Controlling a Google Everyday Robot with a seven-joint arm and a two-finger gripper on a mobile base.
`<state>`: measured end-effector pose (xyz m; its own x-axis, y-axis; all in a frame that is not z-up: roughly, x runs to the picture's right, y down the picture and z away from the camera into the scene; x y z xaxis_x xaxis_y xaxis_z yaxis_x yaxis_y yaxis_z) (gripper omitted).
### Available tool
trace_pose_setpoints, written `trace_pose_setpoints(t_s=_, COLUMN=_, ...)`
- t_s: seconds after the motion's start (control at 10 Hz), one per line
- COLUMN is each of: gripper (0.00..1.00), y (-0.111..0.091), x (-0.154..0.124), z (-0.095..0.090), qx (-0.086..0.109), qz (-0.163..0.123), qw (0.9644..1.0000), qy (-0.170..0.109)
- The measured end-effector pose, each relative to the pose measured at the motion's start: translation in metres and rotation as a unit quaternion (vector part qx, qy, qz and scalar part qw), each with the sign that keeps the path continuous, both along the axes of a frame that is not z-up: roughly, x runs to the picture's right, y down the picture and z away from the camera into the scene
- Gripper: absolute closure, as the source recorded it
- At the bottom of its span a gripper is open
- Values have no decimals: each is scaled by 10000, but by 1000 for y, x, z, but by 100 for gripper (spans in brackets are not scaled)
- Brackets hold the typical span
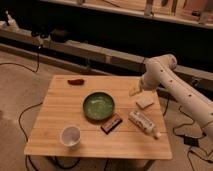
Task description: Place the white sponge in the ceramic bowl
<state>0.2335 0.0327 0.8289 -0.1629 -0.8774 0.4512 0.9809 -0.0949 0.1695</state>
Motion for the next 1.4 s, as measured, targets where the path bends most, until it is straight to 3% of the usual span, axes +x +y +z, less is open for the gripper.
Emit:
trace_pose_setpoints(t_s=0.7, gripper=20, y=0, x=0, z=0, qx=3, qz=8, qw=10000, qy=13)
trace_pose_setpoints(t_s=1.0, gripper=20, y=-3, x=11, z=4, qx=54, qz=294, qw=9990, qy=324)
trace_pose_setpoints(t_s=1.1, gripper=20, y=-4, x=17, z=5, qx=115, qz=549, qw=9969, qy=556)
trace_pose_setpoints(t_s=1.2, gripper=20, y=-5, x=24, z=8, qx=218, qz=922, qw=9918, qy=855)
trace_pose_setpoints(t_s=1.4, gripper=20, y=2, x=28, z=13, qx=309, qz=1527, qw=9808, qy=1171)
